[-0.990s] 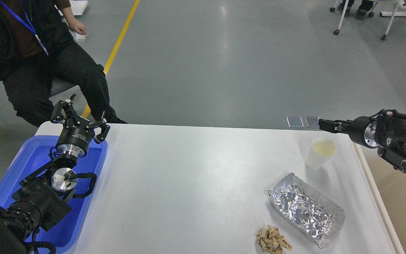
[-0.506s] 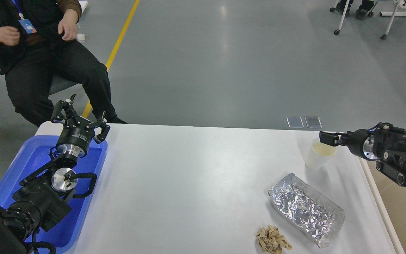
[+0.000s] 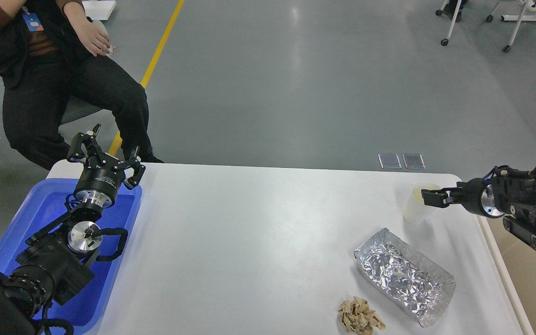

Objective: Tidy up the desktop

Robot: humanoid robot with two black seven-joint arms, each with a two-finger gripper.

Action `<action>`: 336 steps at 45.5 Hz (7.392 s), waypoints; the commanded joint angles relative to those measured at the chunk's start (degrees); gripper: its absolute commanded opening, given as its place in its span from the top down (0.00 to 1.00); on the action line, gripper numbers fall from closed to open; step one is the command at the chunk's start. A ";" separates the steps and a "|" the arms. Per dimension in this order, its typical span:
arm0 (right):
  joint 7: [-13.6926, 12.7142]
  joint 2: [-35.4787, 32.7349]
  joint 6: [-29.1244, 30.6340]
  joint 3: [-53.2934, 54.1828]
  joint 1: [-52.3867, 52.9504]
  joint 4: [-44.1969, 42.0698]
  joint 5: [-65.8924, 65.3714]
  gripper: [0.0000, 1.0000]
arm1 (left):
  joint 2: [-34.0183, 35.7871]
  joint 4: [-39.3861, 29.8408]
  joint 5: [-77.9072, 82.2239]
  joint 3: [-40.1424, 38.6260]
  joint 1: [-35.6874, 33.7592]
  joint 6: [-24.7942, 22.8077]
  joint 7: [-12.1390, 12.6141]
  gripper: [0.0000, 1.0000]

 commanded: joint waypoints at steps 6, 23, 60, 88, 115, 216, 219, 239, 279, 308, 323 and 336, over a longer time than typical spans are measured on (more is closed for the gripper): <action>1.09 0.09 2.36 -1.20 1.27 0.19 -1.88 0.01 | 0.00 0.00 0.00 0.00 0.00 0.00 0.00 0.00; 0.91 -0.08 2.36 -1.02 1.36 -0.07 -1.79 0.01 | 0.00 0.00 0.00 0.00 0.00 0.00 0.00 0.00; -8.67 3.34 2.80 4.07 -0.92 -0.33 -1.62 0.01 | 0.00 0.00 0.00 0.00 0.00 0.00 0.00 0.00; -8.58 5.28 2.53 6.36 -4.09 -3.32 -1.35 0.13 | 0.00 0.00 0.00 0.00 0.00 0.08 0.00 0.00; -8.23 4.49 4.12 5.57 -3.65 -3.32 -1.62 1.00 | 0.00 0.00 0.00 0.00 0.00 0.00 0.00 0.00; -14.47 -11.78 -0.63 8.02 -14.63 -2.61 61.31 1.00 | 0.00 0.00 0.00 0.00 -0.09 0.00 0.00 0.00; -15.78 -8.88 -1.07 11.10 -17.09 -5.95 61.49 1.00 | 0.00 0.00 0.00 0.00 0.00 0.00 0.00 0.00; -24.05 -1.31 -3.27 28.68 -21.75 -18.26 61.49 1.00 | 0.00 0.00 0.00 0.00 0.00 0.00 0.00 0.00; -23.61 -1.31 -3.18 36.15 -22.55 -18.00 60.70 0.01 | 0.00 0.00 0.00 0.00 -0.09 0.00 0.00 0.00; -23.87 -1.84 -1.25 76.05 -6.64 -1.23 62.71 0.01 | 0.00 0.00 0.00 0.00 0.00 0.00 0.00 0.00; -23.87 -0.26 -0.37 81.59 -3.74 12.76 77.66 0.00 | 0.00 0.00 0.00 0.00 -0.09 0.00 0.00 0.00; -23.52 5.45 13.95 80.71 -7.60 11.62 77.49 0.00 | 0.00 0.00 0.00 0.00 -0.09 0.00 0.00 0.00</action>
